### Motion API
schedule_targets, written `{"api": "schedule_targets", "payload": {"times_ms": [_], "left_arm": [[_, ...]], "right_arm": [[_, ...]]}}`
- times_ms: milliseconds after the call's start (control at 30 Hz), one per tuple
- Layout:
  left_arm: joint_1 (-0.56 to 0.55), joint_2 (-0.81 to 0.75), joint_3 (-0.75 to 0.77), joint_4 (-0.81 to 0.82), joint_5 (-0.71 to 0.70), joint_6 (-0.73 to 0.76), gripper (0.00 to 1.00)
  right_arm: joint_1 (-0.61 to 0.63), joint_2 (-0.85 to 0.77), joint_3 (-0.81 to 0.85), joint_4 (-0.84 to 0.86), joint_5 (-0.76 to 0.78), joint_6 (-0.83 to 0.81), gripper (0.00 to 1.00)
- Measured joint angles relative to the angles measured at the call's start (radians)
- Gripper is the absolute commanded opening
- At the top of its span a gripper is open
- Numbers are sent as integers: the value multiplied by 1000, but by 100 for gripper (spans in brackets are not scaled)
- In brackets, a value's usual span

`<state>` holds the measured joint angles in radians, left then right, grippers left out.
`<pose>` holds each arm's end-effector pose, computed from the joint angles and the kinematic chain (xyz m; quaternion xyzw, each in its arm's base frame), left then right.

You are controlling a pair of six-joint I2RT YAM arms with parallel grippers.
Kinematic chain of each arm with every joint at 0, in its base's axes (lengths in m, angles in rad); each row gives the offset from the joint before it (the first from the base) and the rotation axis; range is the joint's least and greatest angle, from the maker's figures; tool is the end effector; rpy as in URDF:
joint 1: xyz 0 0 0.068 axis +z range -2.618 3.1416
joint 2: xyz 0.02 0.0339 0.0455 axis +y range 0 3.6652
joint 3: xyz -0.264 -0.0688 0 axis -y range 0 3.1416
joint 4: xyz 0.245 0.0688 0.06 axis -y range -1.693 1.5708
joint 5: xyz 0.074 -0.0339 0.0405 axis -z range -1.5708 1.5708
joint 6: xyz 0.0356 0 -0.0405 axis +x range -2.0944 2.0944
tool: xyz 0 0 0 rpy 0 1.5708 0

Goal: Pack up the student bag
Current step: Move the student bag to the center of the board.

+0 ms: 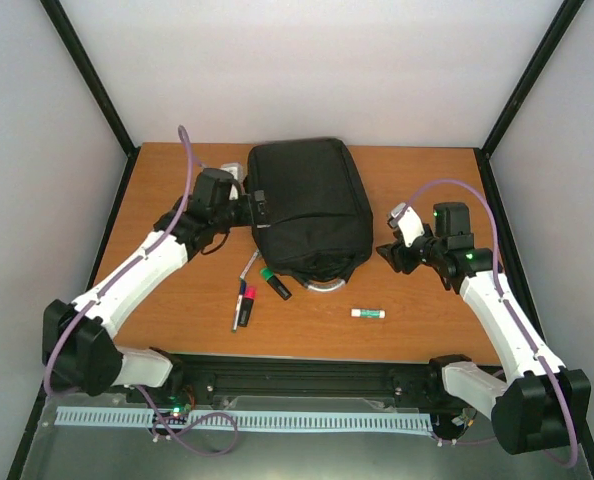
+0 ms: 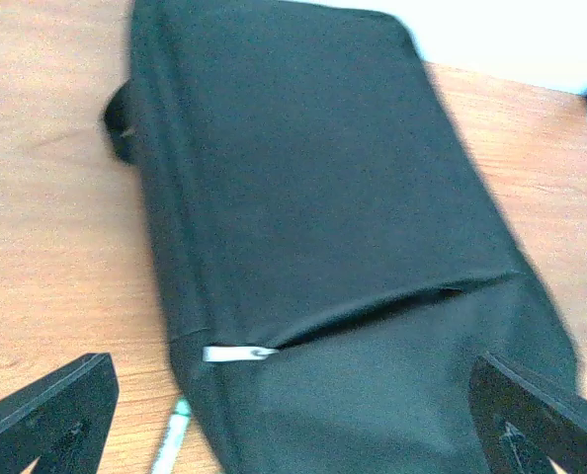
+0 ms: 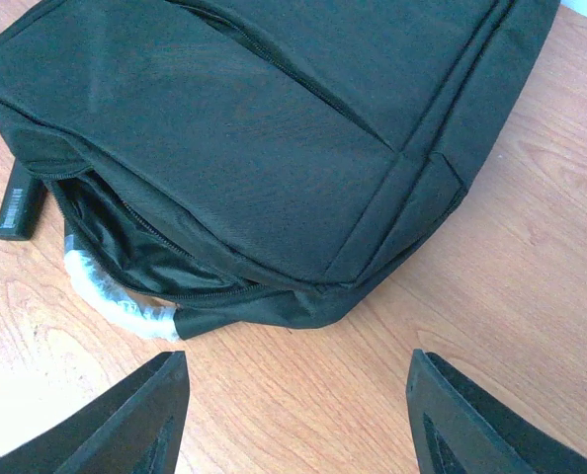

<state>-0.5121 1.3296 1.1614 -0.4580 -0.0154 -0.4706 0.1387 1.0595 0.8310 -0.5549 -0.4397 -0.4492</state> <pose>0.2595 -0.1452 0.3238 0.0150 0.8904 -0.2086 0.4043 0.2141 0.0452 0.2717 -0.3412 0.8384 0.1411 0.4010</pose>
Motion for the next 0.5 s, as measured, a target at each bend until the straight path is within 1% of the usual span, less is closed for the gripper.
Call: {"api": "schedule_targets", "payload": {"times_ms": [100,167,233,333,400,500], "left_arm": [[69,30,-71,57,-20,-58,100],[98,65,-113,95,-23,-99,100],[111,111,-124,96,-50,-148,100],[116,252,-31,19,-106,-208,100],[118,338,31,3,-123,-224,100],[121,421,92,-28,-134,-234,100]], "right_arm": [[0,0,-2,-5,-8,-3,62],[0,-1,-2,-8,-9,-5,62],[0,-4,-2,-11,-10,-7,62],[0,-10,-4,-10,-8,-10,62],[-1,-10,-5,-8,4,-10,61],[-21,14,-5,13,29,-1,60]]}}
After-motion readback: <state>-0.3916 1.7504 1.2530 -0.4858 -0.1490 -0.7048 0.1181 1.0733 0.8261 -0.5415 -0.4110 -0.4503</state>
